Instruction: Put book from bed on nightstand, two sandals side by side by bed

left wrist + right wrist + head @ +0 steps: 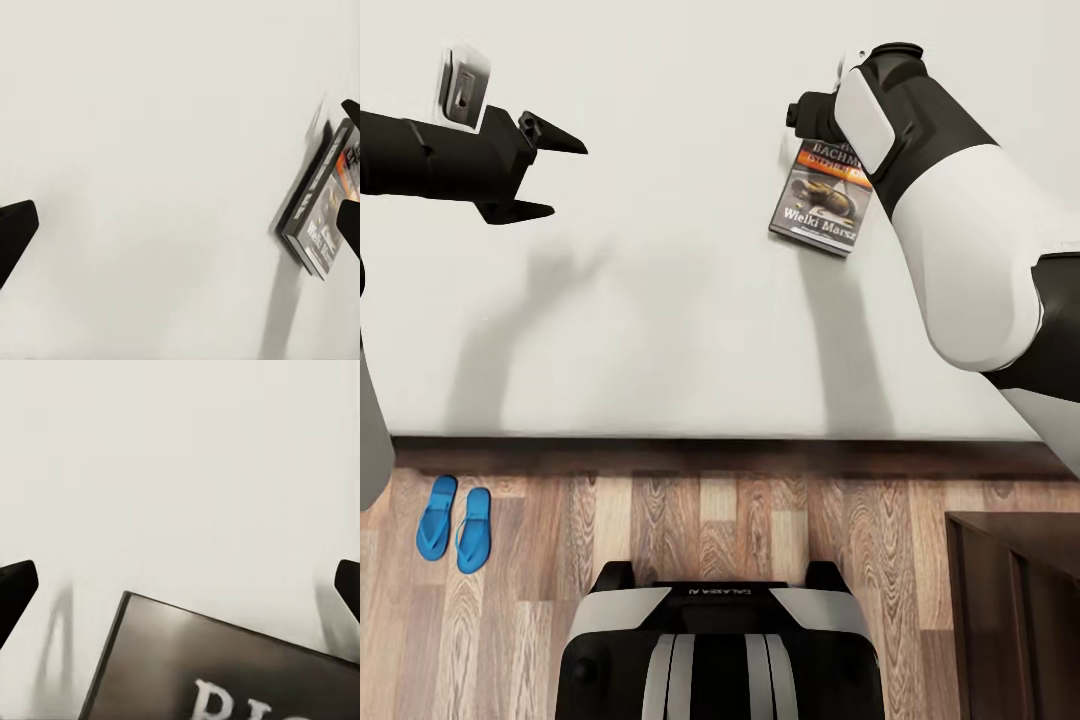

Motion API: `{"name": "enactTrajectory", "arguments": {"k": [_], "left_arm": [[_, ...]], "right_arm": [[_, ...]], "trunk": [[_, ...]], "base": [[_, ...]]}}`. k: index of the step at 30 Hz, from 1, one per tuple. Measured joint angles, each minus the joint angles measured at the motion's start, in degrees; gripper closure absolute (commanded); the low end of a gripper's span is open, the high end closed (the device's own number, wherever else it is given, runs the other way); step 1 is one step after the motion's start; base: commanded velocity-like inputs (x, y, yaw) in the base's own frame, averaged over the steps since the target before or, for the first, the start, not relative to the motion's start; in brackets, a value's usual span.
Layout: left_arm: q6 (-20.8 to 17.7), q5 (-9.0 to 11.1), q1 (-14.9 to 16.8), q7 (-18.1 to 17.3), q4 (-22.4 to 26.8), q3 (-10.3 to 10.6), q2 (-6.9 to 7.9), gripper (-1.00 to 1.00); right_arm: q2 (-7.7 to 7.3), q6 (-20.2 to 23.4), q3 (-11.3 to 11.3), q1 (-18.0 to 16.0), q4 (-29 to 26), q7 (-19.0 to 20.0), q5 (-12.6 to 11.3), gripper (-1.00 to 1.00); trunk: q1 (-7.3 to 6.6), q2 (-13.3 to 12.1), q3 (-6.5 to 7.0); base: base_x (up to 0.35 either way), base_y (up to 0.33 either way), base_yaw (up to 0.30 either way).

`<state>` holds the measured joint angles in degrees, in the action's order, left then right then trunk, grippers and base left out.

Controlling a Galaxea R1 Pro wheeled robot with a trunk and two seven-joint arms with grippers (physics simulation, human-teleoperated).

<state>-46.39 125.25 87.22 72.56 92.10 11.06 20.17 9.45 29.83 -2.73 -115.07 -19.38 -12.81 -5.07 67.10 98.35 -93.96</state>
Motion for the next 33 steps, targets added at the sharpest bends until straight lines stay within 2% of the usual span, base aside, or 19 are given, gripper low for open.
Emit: {"name": "enactTrajectory", "arguments": {"k": [16, 33], "left_arm": [[0.1, 0.2, 0.0, 0.0, 0.0, -0.1, -0.07, -1.0], [0.0, 0.2, 0.0, 0.0, 0.0, -0.1, -0.06, -1.0]], "right_arm": [[0.07, 0.1, 0.0, -0.1, 0.1, 0.0, 0.0, -1.0], [0.09, 0.2, 0.1, -0.1, 0.1, 0.0, 0.0, -1.0]], "trunk": [[0.01, 0.0, 0.0], [-0.01, 0.0, 0.0]], "base": [[-0.249, 0.0, 0.0], [-0.05, 0.0, 0.0]]}}
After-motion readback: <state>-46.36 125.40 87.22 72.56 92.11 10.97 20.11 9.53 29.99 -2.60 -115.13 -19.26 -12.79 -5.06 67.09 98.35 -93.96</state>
